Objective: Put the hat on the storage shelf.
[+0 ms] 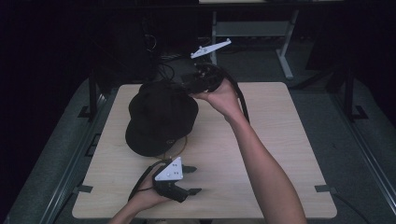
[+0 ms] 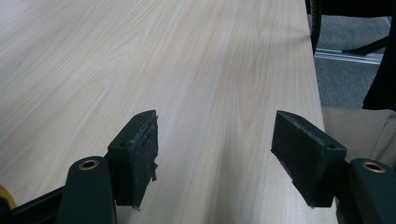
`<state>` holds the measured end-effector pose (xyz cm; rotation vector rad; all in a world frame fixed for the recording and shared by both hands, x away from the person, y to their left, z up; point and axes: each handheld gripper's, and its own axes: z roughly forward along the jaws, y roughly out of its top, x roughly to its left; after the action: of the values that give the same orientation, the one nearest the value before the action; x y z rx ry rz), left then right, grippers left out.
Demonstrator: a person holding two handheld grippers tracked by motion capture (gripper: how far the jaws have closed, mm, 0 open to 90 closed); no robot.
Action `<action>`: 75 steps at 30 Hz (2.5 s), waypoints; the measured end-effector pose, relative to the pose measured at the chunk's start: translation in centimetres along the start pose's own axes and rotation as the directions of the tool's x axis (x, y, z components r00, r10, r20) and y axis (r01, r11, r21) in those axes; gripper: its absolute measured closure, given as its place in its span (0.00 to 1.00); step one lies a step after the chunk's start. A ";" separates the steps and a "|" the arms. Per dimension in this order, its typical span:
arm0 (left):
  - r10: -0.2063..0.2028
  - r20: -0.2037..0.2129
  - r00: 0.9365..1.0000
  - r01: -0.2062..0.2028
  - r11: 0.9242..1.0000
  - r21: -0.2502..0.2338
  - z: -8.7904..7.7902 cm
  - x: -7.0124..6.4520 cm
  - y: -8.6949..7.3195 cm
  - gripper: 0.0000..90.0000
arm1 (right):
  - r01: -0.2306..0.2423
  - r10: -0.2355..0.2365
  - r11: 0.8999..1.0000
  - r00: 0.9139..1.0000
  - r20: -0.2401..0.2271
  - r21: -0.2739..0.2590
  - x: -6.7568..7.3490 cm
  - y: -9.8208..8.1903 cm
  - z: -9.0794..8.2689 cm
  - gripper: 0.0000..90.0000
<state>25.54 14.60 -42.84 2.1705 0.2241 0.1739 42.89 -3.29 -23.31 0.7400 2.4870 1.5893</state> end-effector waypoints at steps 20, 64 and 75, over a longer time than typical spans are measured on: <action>-0.040 -0.008 0.999 0.040 0.999 -0.029 -0.3 0.5 -0.3 0.33 | -0.052 0.052 0.999 0.998 0.025 0.006 -1.1 -2.1 -3.1 0.37; -0.060 -0.018 0.998 0.060 0.998 -0.018 -0.4 0.8 -0.4 0.31 | -0.129 0.126 0.992 0.988 0.093 0.018 -2.1 -8.6 -9.6 0.30; -0.073 -0.030 0.997 0.072 0.997 -0.024 -0.4 0.6 -0.4 0.31 | -0.156 0.153 0.988 0.983 0.102 0.017 -2.5 -10.4 -10.7 0.30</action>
<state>26.00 15.26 -42.96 2.1349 0.3166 0.1676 37.91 -16.81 -28.03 1.0133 2.4343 1.5287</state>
